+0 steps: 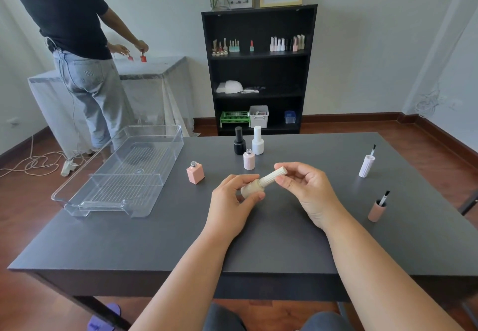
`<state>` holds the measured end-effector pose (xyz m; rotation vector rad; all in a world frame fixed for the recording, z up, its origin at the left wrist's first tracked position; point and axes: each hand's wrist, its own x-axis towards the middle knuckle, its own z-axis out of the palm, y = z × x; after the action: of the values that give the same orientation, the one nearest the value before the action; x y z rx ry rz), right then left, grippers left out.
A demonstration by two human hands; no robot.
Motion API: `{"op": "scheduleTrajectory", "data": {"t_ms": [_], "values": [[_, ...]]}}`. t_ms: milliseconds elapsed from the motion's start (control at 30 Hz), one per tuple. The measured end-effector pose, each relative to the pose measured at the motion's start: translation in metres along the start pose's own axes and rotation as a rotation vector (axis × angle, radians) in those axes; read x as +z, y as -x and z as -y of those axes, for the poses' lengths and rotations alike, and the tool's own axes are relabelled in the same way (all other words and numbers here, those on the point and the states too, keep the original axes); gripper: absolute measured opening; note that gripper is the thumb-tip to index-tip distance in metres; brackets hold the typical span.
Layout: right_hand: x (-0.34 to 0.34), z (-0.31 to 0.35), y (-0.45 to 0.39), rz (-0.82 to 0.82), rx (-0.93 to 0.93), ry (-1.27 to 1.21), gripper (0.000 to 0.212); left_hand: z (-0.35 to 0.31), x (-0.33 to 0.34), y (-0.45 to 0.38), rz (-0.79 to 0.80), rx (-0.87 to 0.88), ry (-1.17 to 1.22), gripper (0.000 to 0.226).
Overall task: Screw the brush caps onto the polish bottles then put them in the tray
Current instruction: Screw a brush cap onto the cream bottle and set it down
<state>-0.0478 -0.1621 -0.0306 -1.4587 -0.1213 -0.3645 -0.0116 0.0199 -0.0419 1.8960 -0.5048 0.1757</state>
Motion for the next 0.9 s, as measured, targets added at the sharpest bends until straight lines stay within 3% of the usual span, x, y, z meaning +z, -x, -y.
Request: {"op": "scheduleTrajectory", "data": {"t_ms": [133,233,333,500,600,700,800,900], "values": [[0.0024,-0.0005,-0.0009,-0.079,0.015,0.026,0.032,-0.0009,-0.0005,0.0005,0.009,0.023,0.005,0.033],[0.0022,-0.0016,-0.0007,-0.002,0.06,-0.012,0.049,-0.0012,-0.0007,0.0004,-0.002,0.032,0.017,0.032],[0.0023,-0.0027,0.0,0.067,0.025,-0.056,0.037,-0.001,-0.0012,0.0,-0.019,0.028,0.022,0.032],[0.0043,-0.0002,0.0,-0.026,0.01,-0.037,0.02,-0.0018,-0.0009,0.0003,-0.004,0.029,0.017,0.032],[0.0046,-0.0004,-0.0005,-0.049,0.025,-0.031,0.035,-0.0028,-0.0012,0.0008,0.002,0.038,0.007,0.032],[0.0018,-0.0018,-0.001,0.047,0.077,-0.076,0.05,-0.0031,-0.0016,0.0009,-0.011,0.039,-0.001,0.032],[0.0011,-0.0042,-0.0004,0.115,0.065,-0.077,0.032,-0.0041,-0.0012,0.0015,-0.014,0.028,0.009,0.03],[0.005,-0.002,0.0,0.024,0.054,-0.032,0.02,-0.0045,-0.0004,0.0018,0.0,0.04,-0.008,0.031]]}}
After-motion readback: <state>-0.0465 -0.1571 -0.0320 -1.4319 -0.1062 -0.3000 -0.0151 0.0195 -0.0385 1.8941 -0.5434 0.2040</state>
